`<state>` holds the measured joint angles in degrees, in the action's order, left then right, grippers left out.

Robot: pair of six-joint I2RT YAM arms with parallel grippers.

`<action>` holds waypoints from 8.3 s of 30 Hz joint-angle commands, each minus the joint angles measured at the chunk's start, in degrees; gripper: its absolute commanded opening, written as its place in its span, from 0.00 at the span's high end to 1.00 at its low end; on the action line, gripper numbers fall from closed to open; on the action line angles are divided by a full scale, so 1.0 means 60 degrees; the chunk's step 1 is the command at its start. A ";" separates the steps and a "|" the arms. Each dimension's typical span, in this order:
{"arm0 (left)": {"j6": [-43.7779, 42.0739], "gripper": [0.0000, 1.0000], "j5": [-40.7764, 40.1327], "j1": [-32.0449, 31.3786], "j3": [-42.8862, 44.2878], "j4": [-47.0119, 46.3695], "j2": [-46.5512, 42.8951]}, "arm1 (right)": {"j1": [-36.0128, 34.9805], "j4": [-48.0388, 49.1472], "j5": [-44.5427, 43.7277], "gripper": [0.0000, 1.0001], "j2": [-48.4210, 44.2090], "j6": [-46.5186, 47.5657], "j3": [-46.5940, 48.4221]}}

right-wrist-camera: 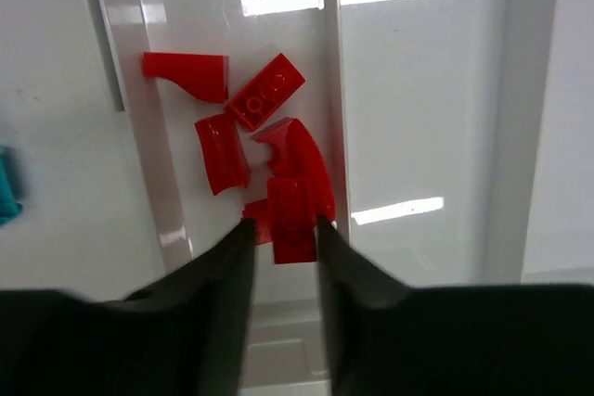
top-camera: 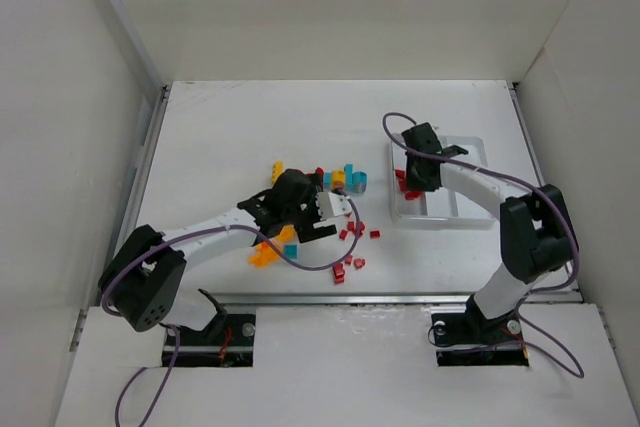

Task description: Sort the legos into containers by color

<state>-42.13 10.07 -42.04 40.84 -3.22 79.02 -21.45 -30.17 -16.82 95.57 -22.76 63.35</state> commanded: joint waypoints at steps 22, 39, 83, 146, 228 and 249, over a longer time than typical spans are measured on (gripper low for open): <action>0.3300 0.00 -0.3783 -0.0054 -0.0858 -0.1250 -0.1231 | -0.3719 0.0283 0.1498 0.45 0.0037 0.0702 0.0735; 0.3125 0.00 -0.3977 -0.0054 -0.1343 -0.1645 -0.1686 | -0.3719 0.0825 0.2217 0.56 0.1063 0.0894 0.0208; -1.0802 0.03 0.4899 -0.0331 0.0678 0.2748 0.0232 | -0.0614 -0.0611 -0.0551 0.11 -0.1646 -0.1479 -0.0217; -0.5539 1.00 0.3844 -0.1797 0.4866 0.3194 0.2327 | -0.0150 -0.1052 -0.0086 0.08 -0.4428 -0.0835 -0.0130; -0.0112 0.00 0.0401 0.1687 0.1194 0.0564 -0.1991 | -0.0071 0.0445 0.3169 0.01 -0.3155 0.2793 0.1175; 0.5847 0.00 -0.2483 0.1880 -0.3319 -0.3695 -0.5450 | -0.3676 -0.1094 0.1603 0.26 -0.0094 -0.0465 -0.0217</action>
<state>-17.12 -2.35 -31.00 23.29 -17.78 48.60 -41.93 -38.09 -4.64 93.69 -20.29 61.91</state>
